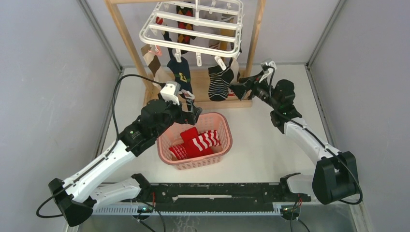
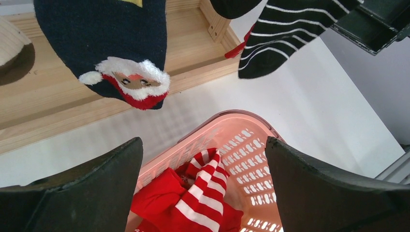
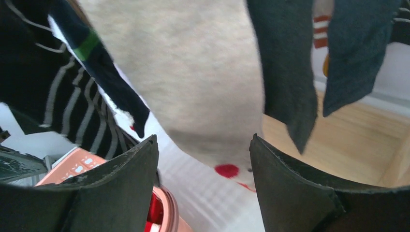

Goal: Remove the socks clipped to the hanger
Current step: Adjust the hanger on the clothesline, then remove the sock from the hanger.

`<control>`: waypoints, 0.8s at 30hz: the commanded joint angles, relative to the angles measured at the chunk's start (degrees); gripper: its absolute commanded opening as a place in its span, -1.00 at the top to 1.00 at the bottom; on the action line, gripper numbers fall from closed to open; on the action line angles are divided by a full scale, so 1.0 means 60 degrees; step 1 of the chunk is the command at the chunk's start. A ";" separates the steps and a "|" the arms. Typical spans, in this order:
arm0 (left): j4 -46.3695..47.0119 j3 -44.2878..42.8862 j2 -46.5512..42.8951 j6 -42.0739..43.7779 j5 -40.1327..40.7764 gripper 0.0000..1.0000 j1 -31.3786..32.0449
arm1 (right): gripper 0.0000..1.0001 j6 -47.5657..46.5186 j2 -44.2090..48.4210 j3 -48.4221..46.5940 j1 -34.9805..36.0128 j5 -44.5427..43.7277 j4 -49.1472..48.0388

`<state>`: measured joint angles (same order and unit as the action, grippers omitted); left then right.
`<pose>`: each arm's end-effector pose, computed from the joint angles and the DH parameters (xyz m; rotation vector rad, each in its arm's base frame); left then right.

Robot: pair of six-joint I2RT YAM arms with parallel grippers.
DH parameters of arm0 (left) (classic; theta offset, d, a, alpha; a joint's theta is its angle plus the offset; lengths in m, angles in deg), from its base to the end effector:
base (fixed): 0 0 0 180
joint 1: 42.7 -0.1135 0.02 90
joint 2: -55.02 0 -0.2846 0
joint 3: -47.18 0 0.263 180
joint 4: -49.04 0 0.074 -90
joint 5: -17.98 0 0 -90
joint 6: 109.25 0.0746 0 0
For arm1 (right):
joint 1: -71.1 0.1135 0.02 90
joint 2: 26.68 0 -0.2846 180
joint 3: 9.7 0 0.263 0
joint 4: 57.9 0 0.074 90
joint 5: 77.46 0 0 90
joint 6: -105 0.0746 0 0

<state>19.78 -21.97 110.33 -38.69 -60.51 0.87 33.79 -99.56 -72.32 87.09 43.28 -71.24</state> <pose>0.1952 -0.1651 0.3713 0.2504 1.8579 -0.5832 0.3095 0.1284 0.3461 -0.4061 1.5395 0.8834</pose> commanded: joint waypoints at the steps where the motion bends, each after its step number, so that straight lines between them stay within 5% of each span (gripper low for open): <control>1: 0.0143 -0.0284 -0.0203 0.0054 0.0103 -0.99 -0.0070 | -0.54 -0.0714 -0.0137 -0.0693 0.0465 0.0042 -0.0625; 6: 0.0139 -0.0289 -0.0133 0.0062 0.0102 -1.00 -0.0070 | -0.62 -0.1320 -0.0467 -0.1075 0.0980 -0.0672 -0.0178; 11: 0.0142 -0.0255 -0.0186 0.0088 0.0111 -1.00 -0.0060 | -0.64 -0.2058 -0.0676 -0.1681 0.1573 -0.3911 0.1133; 17: 0.0145 -0.0246 -0.0251 0.0113 0.0119 -1.00 -0.0080 | -0.63 -0.2056 -0.0749 -0.1846 0.1683 -0.5359 0.1290; 20: 0.0141 -0.0243 -0.0265 0.0113 0.0111 -1.00 -0.0084 | -0.43 -0.2004 -0.0830 -0.1969 0.1681 -0.5426 0.1440; 24: 0.0130 -0.0224 -0.0317 0.0121 0.0092 -1.00 -0.0097 | 0.11 -0.1917 -0.0778 -0.1960 0.1709 -0.5348 0.1587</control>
<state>19.71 -21.97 110.07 -38.65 -60.16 0.76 22.33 -104.54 -81.56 97.01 13.45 -62.15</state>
